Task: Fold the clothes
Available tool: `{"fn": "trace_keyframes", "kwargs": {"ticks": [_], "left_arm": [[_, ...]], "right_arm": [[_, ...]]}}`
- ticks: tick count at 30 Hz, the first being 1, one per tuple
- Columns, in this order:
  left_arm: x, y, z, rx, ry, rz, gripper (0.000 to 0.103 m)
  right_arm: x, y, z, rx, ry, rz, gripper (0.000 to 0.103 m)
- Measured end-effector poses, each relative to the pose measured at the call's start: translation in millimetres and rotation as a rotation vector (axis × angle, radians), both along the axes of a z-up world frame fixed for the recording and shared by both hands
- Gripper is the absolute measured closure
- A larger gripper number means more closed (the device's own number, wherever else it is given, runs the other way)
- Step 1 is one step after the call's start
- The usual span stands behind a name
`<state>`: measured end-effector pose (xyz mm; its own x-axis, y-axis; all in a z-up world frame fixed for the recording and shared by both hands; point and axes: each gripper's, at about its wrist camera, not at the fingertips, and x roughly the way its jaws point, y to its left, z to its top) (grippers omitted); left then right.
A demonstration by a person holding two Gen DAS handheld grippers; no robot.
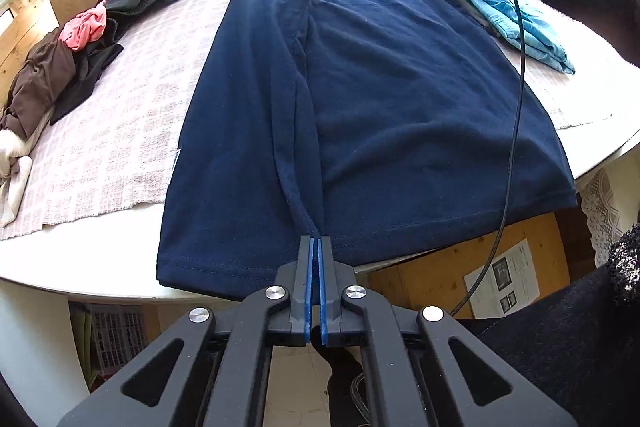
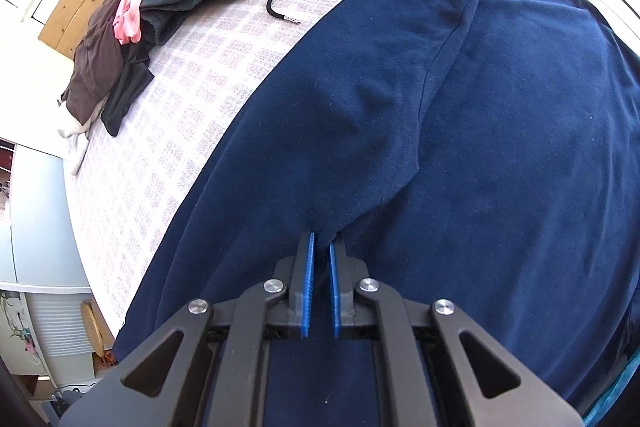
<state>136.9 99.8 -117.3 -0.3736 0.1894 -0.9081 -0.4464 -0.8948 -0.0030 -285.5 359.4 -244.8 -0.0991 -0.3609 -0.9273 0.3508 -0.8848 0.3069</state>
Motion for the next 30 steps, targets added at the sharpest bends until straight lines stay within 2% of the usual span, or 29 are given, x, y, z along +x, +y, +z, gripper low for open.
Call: {"fn": "trace_keyframes", "kwargs": {"ticks": [4, 10, 11, 14, 18, 21, 25, 26, 27, 30], "left_arm": [[-0.8, 2.1, 6.4, 0.012, 0.018, -0.003, 0.103], [3.3, 9.4, 6.7, 0.030, 0.009, -0.020, 0.103], [5.4, 7.8, 5.9, 0.036, -0.002, -0.010, 0.102], [14.7, 3.5, 2.5, 0.028, -0.023, 0.014, 0.086], [18.3, 9.8, -7.0, -0.027, -0.024, 0.002, 0.084], [11.0, 12.6, -13.5, -0.065, -0.011, 0.021, 0.084], [8.9, 13.0, -15.5, -0.071, 0.003, 0.005, 0.084], [9.0, 14.5, -17.2, -0.083, 0.005, -0.007, 0.087], [8.1, 15.2, -18.2, -0.090, 0.001, -0.017, 0.099], [6.5, 11.6, -7.8, -0.078, 0.039, -0.003, 0.099]], "right_arm": [[-7.3, 2.5, 9.6, 0.002, 0.032, -0.001, 0.097], [-8.5, 0.7, 4.2, 0.040, 0.029, 0.014, 0.097], [-8.3, 0.4, 3.9, 0.039, 0.030, 0.015, 0.097], [-8.6, 0.5, 2.5, 0.040, 0.029, 0.019, 0.097], [-10.6, -3.7, -1.1, 0.048, 0.025, 0.021, 0.097], [-9.9, -5.4, -3.3, 0.057, 0.023, 0.025, 0.097], [-9.7, -4.9, -2.5, 0.056, 0.029, 0.028, 0.097], [-10.2, -5.6, 0.1, 0.053, 0.037, 0.028, 0.097], [-10.8, -6.4, 2.7, 0.049, 0.045, 0.027, 0.097], [-12.2, -8.3, 13.4, 0.039, 0.075, 0.036, 0.097]]}}
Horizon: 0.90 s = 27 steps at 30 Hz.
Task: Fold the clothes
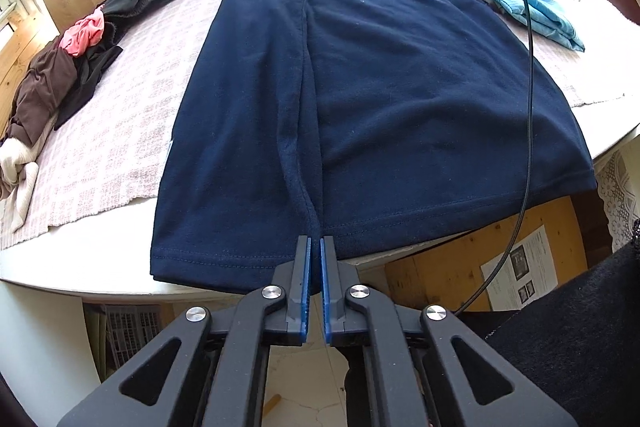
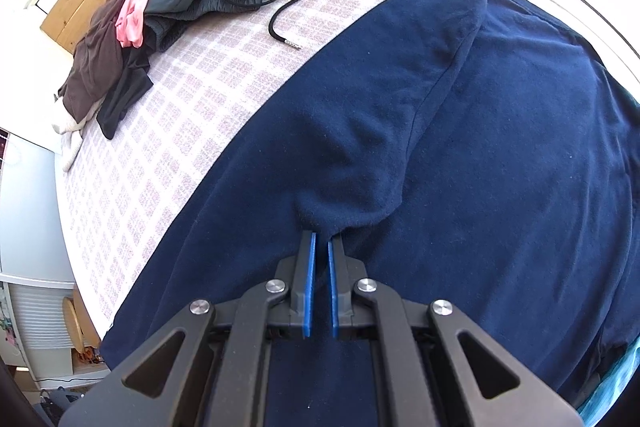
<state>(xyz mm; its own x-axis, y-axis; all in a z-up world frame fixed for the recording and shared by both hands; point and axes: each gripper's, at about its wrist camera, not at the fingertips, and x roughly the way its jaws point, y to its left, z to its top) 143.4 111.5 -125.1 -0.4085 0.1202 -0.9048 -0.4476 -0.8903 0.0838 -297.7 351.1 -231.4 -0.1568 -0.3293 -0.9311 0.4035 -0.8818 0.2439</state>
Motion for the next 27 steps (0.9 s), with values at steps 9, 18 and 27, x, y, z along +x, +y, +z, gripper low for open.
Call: {"fn": "trace_keyframes", "kwargs": {"ticks": [9, 18, 27], "left_arm": [[7.8, 25.8, -9.9, -0.019, -0.010, -0.159, 0.099], [0.3, -6.5, 18.5, 0.154, -0.063, -0.106, 0.083], [-53.8, -62.1, 11.8, 0.169, -0.075, -0.007, 0.078]], "right_arm": [[-7.3, 3.0, -12.4, 0.050, 0.002, -0.013, 0.097], [-4.8, 8.1, -14.4, 0.096, -0.004, 0.019, 0.082], [26.4, 5.0, 13.9, 0.043, 0.134, 0.034, 0.082]]}}
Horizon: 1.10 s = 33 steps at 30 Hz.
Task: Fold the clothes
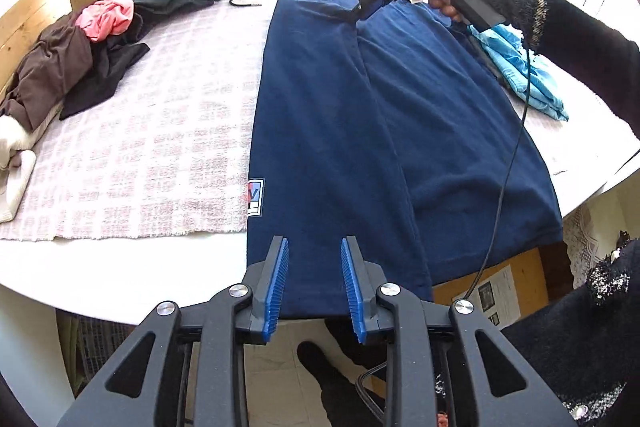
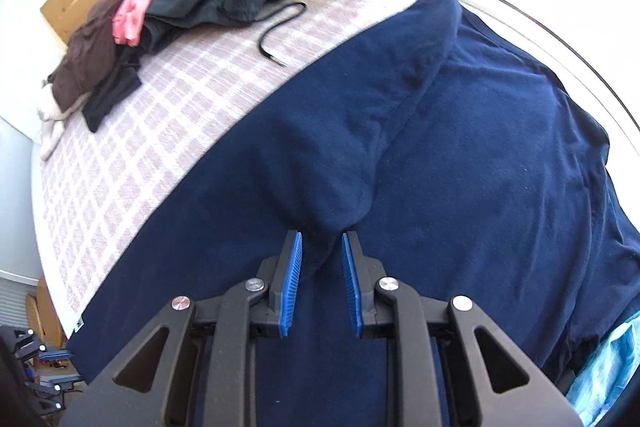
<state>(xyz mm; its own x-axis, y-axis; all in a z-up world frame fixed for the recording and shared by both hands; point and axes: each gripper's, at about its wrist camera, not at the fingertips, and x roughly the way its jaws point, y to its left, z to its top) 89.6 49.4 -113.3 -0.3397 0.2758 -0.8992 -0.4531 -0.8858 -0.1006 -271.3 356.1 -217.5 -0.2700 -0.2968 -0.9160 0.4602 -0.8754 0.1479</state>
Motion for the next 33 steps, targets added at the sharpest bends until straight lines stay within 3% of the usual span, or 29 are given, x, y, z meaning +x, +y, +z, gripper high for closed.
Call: {"fn": "trace_keyframes", "kwargs": {"ticks": [2, 5, 7, 9, 11, 16, 20, 24, 28, 30, 33], "left_arm": [[-5.2, 4.5, -17.2, -0.027, -0.035, -0.031, 0.078], [-2.2, 10.7, -33.5, -0.067, -0.065, -0.067, 0.077], [0.6, 13.6, -35.0, -0.081, -0.061, -0.092, 0.077], [2.0, 15.4, -32.5, -0.083, -0.062, -0.110, 0.077], [4.1, 17.8, -20.8, -0.072, -0.056, -0.114, 0.077], [19.6, 47.5, 18.9, -0.021, 0.027, -0.234, 0.070], [23.4, 86.1, 21.5, 0.014, 0.046, -0.378, 0.070], [13.7, 142.3, 31.6, 0.064, 0.048, -0.535, 0.070], [-16.7, 209.7, 43.2, 0.033, 0.091, -0.662, 0.070], [-46.0, 243.4, 50.8, 0.022, 0.111, -0.677, 0.070], [-91.8, 293.5, 60.4, 0.016, 0.145, -0.688, 0.069]], "right_arm": [[10.3, -10.1, -1.7, -0.066, -0.023, 0.057, 0.082], [14.9, -37.9, -29.3, 0.026, -0.080, 0.087, 0.081], [16.2, -38.9, -24.1, 0.015, -0.036, 0.071, 0.082], [14.7, -25.0, -11.8, -0.041, -0.072, -0.001, 0.082], [24.0, 4.3, 17.3, -0.154, -0.039, -0.059, 0.082], [65.1, 122.9, 75.4, -0.237, 0.046, -0.344, 0.079], [104.3, 228.1, 104.8, -0.149, 0.083, -0.565, 0.073], [120.6, 308.6, 125.1, -0.163, 0.072, -0.691, 0.072], [89.6, 348.4, 129.3, -0.079, 0.063, -0.707, 0.071], [62.1, 364.1, 125.7, -0.069, 0.053, -0.693, 0.064], [9.0, 374.6, 108.3, -0.052, 0.019, -0.678, 0.062]]}}
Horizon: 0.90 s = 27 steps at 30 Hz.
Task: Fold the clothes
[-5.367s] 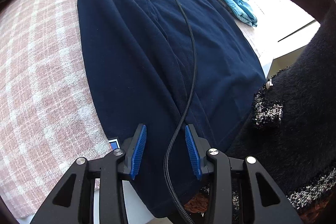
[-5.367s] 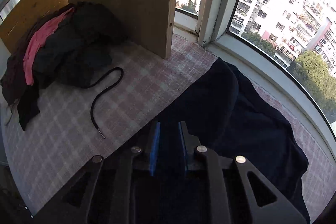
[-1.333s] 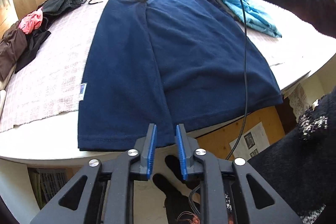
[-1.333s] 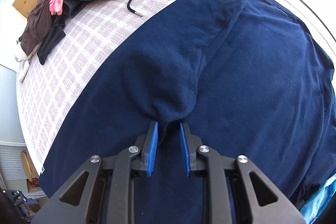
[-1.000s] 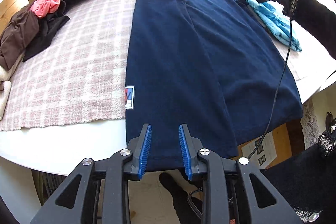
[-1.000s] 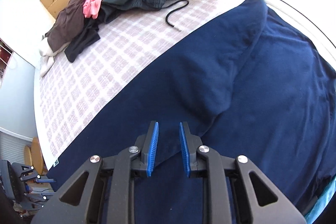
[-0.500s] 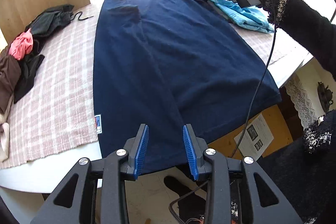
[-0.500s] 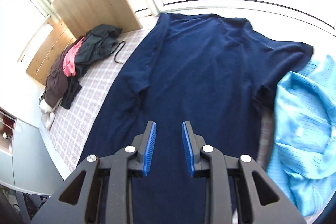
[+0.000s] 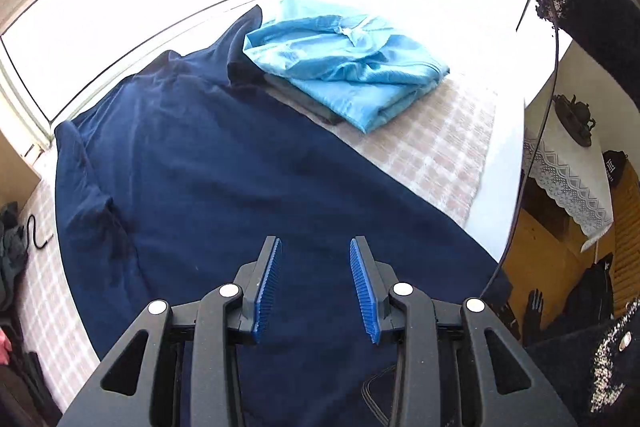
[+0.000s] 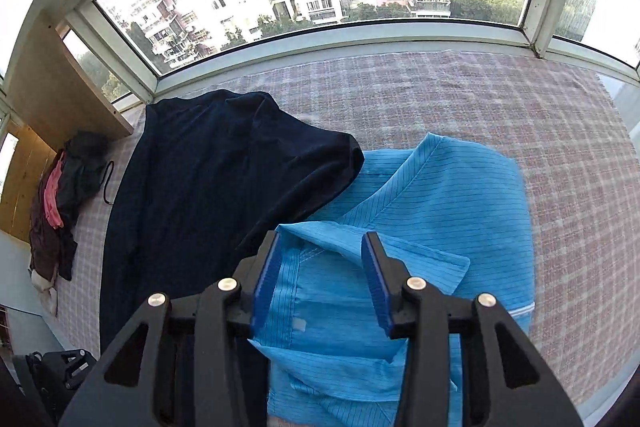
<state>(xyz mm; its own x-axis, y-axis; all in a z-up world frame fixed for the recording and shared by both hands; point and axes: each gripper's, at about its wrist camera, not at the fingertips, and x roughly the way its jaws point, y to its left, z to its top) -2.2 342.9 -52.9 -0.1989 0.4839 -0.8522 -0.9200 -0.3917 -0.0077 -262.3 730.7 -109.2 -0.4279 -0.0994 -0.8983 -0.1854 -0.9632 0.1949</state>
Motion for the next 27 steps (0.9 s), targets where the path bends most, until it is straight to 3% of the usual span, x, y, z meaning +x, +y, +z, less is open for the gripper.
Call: {"fn": "trace_keyframes", "kwargs": {"ticks": [7, 14, 16, 17, 18, 19, 21, 27], "left_arm": [[-105.2, 98.3, -10.8, 0.034, -0.036, 0.058, 0.064], [-149.5, 145.7, -45.6, -0.011, -0.047, 0.049, 0.064], [-154.8, 154.6, -51.6, -0.026, -0.028, 0.038, 0.064], [-158.0, 157.6, -54.7, -0.021, -0.031, 0.035, 0.064], [-160.9, 159.9, -57.9, -0.011, -0.048, 0.032, 0.066], [-163.8, 162.0, -61.1, 0.000, -0.066, 0.029, 0.072], [-167.4, 164.6, -64.8, 0.016, -0.080, 0.028, 0.087], [-178.4, 153.9, -57.0, 0.146, -0.167, 0.063, 0.093]], "right_arm": [[-82.6, 25.8, -63.8, -0.007, -0.143, 0.028, 0.062], [-95.6, 34.9, -93.3, -0.105, -0.173, 0.081, 0.062], [-97.4, 36.8, -93.9, -0.127, -0.159, 0.090, 0.064], [-98.3, 37.8, -94.2, -0.139, -0.152, 0.095, 0.075], [-99.1, 38.9, -94.2, -0.150, -0.144, 0.099, 0.092], [-99.3, 40.5, -91.6, -0.163, -0.132, 0.099, 0.097], [-98.5, 43.3, -83.8, -0.189, -0.102, 0.101, 0.098], [-101.0, 46.9, -49.4, -0.228, -0.037, 0.104, 0.099]]}}
